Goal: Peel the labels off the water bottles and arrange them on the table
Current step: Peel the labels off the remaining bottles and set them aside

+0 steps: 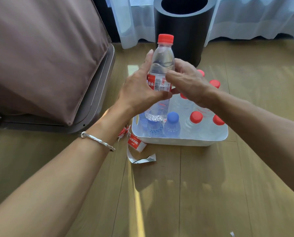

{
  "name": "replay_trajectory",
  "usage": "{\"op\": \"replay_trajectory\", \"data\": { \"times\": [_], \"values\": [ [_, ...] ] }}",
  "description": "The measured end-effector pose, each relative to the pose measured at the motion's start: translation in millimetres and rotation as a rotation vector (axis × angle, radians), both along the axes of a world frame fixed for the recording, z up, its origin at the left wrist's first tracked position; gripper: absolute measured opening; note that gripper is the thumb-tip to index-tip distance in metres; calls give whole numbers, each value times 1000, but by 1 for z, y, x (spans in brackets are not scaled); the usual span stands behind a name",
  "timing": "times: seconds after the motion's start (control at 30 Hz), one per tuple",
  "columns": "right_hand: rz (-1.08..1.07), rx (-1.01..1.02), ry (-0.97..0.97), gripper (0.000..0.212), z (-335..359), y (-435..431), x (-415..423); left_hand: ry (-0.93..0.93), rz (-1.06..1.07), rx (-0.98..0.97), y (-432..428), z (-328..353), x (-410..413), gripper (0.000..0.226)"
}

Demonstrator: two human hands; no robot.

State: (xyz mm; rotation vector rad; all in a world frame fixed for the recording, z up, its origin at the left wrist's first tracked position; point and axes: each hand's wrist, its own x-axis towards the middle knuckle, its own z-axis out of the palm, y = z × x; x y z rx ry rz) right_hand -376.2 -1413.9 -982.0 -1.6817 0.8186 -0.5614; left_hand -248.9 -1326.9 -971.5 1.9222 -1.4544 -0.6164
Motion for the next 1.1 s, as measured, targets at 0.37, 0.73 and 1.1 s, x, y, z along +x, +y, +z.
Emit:
{"op": "replay_trajectory", "data": {
  "times": [0.37, 0.73, 1.1],
  "values": [
    [2, 184, -253, 42, 0, -1, 1, 3, 59, -99, -7, -3, -5, 111],
    [-18, 399, -246, 50, -7, 6, 7, 1, 19, -177, 3, -15, -12, 54],
    [-75, 486, -335, 35, -10, 8, 7, 24, -40, -147, -1, -16, -14, 40]
  ]
}}
